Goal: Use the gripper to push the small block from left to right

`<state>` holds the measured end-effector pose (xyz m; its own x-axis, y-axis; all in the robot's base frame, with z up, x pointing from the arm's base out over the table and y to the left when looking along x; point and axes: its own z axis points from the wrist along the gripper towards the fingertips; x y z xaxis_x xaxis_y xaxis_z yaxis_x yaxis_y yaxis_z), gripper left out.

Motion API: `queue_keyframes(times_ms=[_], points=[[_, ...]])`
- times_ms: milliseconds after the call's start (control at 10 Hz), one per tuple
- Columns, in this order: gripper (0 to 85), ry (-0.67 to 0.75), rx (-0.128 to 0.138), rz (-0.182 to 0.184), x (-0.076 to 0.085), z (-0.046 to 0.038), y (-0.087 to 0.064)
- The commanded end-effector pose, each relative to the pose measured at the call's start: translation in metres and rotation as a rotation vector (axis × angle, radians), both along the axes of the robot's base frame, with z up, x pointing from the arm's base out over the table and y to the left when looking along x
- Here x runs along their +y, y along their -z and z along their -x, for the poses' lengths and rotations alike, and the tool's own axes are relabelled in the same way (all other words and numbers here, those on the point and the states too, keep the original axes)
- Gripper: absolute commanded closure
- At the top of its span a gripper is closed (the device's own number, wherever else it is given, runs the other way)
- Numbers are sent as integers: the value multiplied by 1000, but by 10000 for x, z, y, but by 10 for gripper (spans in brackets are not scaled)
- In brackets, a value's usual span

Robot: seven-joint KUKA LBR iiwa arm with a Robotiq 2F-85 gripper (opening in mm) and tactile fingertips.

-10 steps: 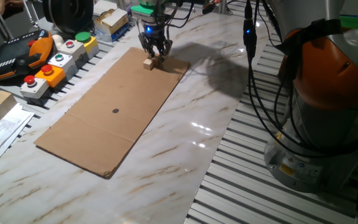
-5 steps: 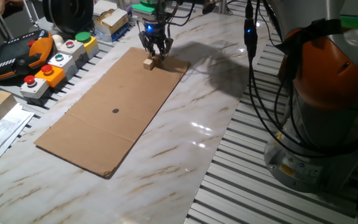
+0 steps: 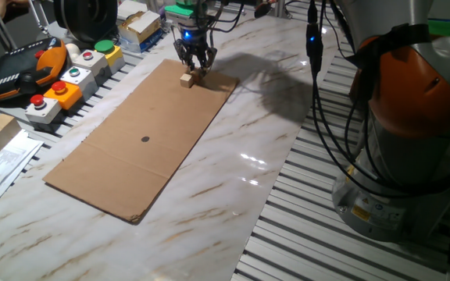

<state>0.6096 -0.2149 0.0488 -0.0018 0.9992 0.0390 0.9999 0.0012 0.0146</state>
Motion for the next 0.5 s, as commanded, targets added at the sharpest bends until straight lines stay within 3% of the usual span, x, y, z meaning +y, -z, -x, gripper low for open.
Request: queue_keyframes(times_ms=[0, 200, 400], points=[[840, -11, 0, -8, 1, -1, 1], [840, -39, -2, -36, 1, -1, 1], [840, -33, -1, -19, 1, -1, 1]])
